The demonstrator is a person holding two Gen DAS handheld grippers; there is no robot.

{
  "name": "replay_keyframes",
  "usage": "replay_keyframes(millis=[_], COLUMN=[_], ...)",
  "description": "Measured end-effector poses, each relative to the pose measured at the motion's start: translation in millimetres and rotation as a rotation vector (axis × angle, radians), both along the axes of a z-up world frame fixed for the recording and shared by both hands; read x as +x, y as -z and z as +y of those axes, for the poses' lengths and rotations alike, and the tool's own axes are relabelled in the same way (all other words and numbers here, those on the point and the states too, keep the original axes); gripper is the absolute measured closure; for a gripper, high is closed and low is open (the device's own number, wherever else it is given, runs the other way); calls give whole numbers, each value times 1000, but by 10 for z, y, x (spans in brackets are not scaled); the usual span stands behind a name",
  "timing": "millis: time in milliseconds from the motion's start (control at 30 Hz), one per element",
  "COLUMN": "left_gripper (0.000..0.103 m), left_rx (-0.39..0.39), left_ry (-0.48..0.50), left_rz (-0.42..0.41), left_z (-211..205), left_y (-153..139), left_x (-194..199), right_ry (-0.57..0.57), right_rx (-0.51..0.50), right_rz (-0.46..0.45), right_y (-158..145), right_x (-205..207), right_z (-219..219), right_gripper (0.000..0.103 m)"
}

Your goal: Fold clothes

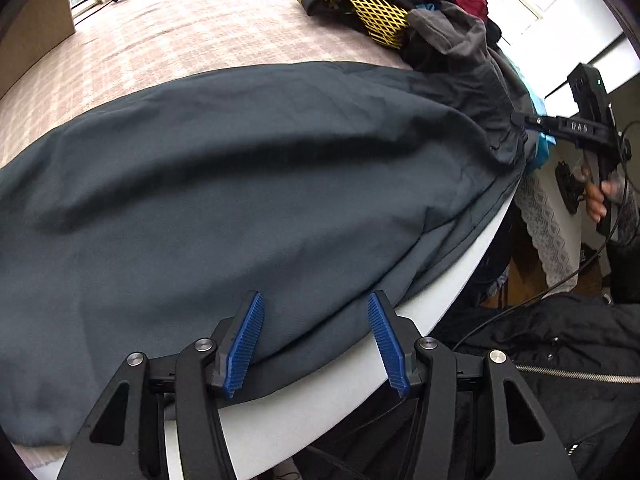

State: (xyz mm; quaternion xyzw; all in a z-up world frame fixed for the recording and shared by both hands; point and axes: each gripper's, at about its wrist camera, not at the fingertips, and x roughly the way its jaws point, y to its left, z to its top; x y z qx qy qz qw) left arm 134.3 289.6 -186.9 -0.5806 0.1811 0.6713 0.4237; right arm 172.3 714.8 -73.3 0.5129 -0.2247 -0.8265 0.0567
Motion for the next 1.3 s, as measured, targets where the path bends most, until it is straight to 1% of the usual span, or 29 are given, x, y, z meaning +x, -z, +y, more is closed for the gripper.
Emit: replay_keyframes(millis=[67,100,167,267,300,333,367,400,433,467,500,533,600,633,700,767,867,900,933,967,1000,1067,1133,1233,1300], left_gripper=[50,50,50,50,52,55,69,71,75,82,84,85,91,92,94,96,100,101,101,102,102,102,103,103,103], left_rx=[-30,-41,-50,-64,-70,-83,-94,-99,-97,-97,-95,-94,-98,-103,-104,-97,-84,-81,-78,-73,-63,-35,0,47,68], left_ry=[18,22,16,14,35,66,93,108,115,111,102,98,103,103,106,112,121,122,121,119,116,108,86,46,42], left_rz=[29,43,76,125,145,160,174,183,168,136,122,118,107,99,90,82,66,66,64,64,65,67,62,38,17], left_z=[24,28,27,77,119,168,210,235,246,242,229,216,198,195,201,223,247,250,247,238,216,158,-33,-232,-273], left_y=[31,28,-4,-17,5,46,79,84,71,70,62,55,62,74,86,89,103,103,97,82,51,-39,-171,-337,-395], left_x=[42,57,65,50,65,88,108,117,109,83,60,48,36,32,27,20,3,1,0,0,3,10,-2,-2,30], right_ry=[14,17,28,47,54,60,66,64,49,34,16,-4,-44,-61,-101,-149,-211,-228,-237,-237,-234,-222,-203,-164,-107], right_rx=[-70,-84,-93,-149,-168,-156,-145,-160,-167,-143,-95,-25,114,168,237,286,372,379,374,363,338,270,184,-70,-133], right_rz=[28,45,76,108,119,107,95,78,69,59,49,51,55,62,74,103,73,67,66,68,76,100,131,128,86], right_y=[-110,-178,-305,-389,-416,-385,-353,-313,-283,-295,-291,-300,-318,-316,-283,-246,-50,20,58,67,27,-90,-242,-400,-302], right_x=[39,45,53,57,59,45,30,39,49,83,99,107,123,117,48,-44,-228,-275,-306,-292,-254,-156,-38,75,18], right_z=[84,108,156,240,267,264,262,287,268,269,214,128,-44,-129,-260,-360,-477,-501,-523,-520,-517,-489,-440,-204,-30], right_gripper=[93,98,98,99,99,99,99,99,97,97,88,72,53,52,52,52,51,51,59,73,92,93,93,93,93])
